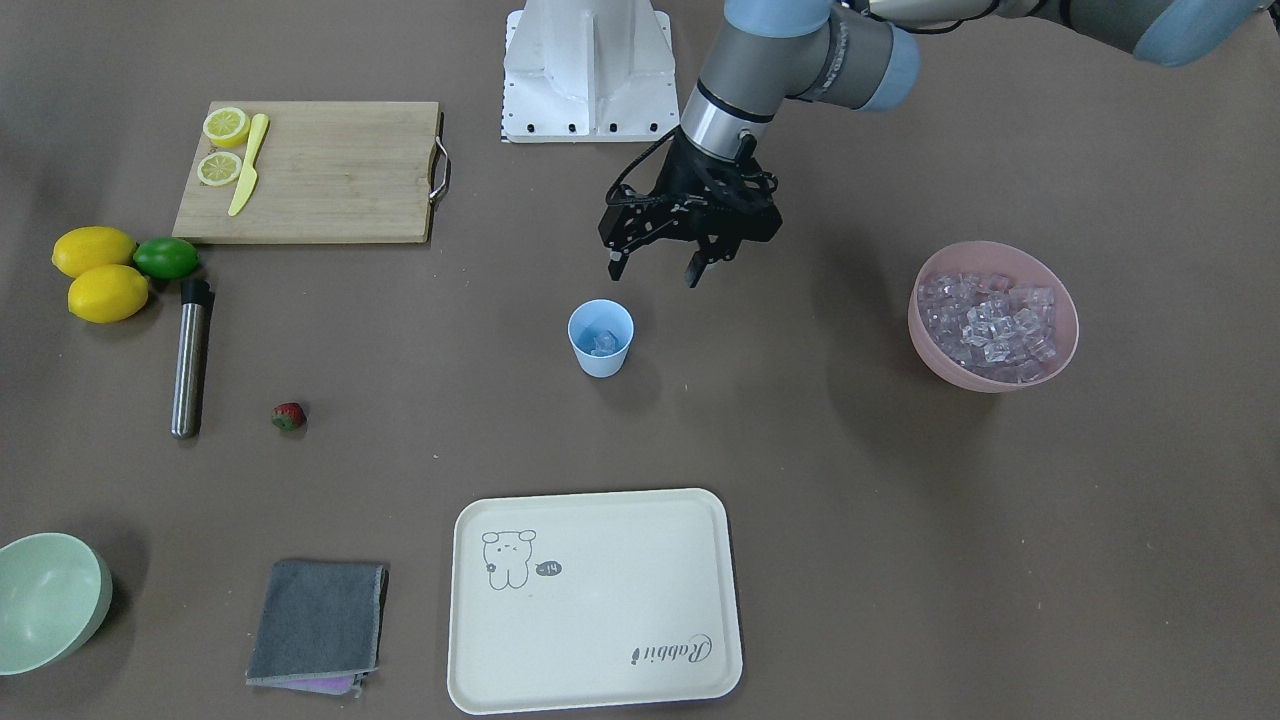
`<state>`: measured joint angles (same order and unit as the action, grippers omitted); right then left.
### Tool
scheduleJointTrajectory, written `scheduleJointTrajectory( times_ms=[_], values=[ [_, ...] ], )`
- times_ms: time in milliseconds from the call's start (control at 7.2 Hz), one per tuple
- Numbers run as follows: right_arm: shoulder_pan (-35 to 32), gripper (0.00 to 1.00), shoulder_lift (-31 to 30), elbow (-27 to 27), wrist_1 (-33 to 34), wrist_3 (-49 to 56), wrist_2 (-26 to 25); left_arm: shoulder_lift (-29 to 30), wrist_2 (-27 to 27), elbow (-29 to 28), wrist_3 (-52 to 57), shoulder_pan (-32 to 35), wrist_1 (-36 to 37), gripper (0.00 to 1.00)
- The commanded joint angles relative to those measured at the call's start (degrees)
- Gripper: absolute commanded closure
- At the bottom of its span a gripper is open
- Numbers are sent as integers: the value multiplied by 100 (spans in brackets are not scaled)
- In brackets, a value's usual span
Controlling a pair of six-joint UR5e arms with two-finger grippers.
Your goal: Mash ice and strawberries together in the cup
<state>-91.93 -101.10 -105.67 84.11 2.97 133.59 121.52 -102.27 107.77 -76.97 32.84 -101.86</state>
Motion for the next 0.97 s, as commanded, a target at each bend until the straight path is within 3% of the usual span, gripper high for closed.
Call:
scheduleJointTrajectory(
  times_ms=[0, 417, 556, 833],
  values=[
    [0, 0, 3, -6, 0, -7, 26, -547, -662, 865, 1982, 773, 1629, 1],
    [87, 0, 64, -303, 0, -688, 70, -2180, -1723, 1089, 4794, 2554, 1644, 1],
    [358, 0, 73, -575, 9, -1258, 70, -2629, -2057, 949, 5806, 3309, 1643, 1],
    [946, 0, 388, -771, 9, -2270, 53, -3203, -2210, 528, 6936, 4183, 1704, 1]
  ],
)
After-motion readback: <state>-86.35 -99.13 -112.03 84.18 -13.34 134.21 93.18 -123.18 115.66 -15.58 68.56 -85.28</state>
